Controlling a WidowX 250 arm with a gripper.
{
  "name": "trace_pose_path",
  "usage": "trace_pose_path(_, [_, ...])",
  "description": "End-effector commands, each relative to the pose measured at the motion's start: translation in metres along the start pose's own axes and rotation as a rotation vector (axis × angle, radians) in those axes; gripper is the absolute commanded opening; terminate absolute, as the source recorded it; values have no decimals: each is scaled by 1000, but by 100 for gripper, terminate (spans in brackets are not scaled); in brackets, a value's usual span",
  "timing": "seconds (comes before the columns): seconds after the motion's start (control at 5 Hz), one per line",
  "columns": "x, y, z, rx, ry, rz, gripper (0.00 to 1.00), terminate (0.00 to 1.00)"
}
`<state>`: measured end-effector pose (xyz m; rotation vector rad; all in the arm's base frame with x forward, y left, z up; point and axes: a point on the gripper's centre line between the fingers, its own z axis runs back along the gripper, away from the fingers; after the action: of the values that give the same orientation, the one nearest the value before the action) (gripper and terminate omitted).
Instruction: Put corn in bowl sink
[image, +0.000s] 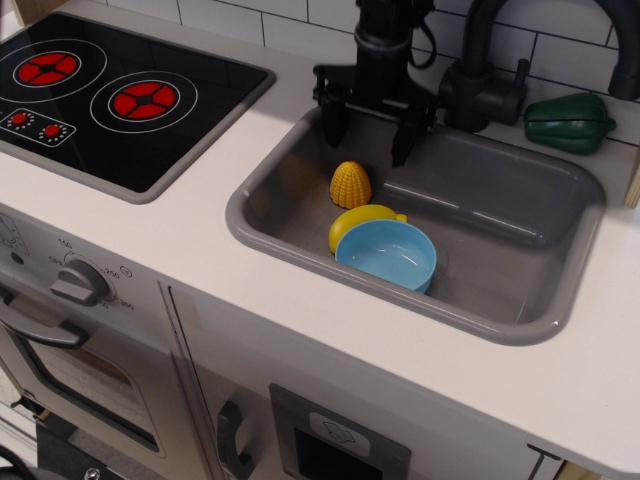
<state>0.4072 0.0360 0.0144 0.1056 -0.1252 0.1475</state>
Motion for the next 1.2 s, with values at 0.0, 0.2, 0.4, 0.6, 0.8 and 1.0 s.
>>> trace_pose_path(0.0, [3, -7, 0, 8, -78, -42, 100, 0])
trace_pose_path(0.2, [-4, -4, -11, 42, -109, -45, 100, 0])
trace_pose_path(0.4, [-4, -5, -18, 50, -120, -26, 100, 0])
trace_pose_path(0.6, [-7, -6, -17, 41, -115, -2, 0, 0])
trace_pose_path(0.8, [-7, -5, -11, 35, -135, 15, 0, 0])
trace_pose_path(1.0, [-4, -3, 1, 5, -175, 46, 0, 0])
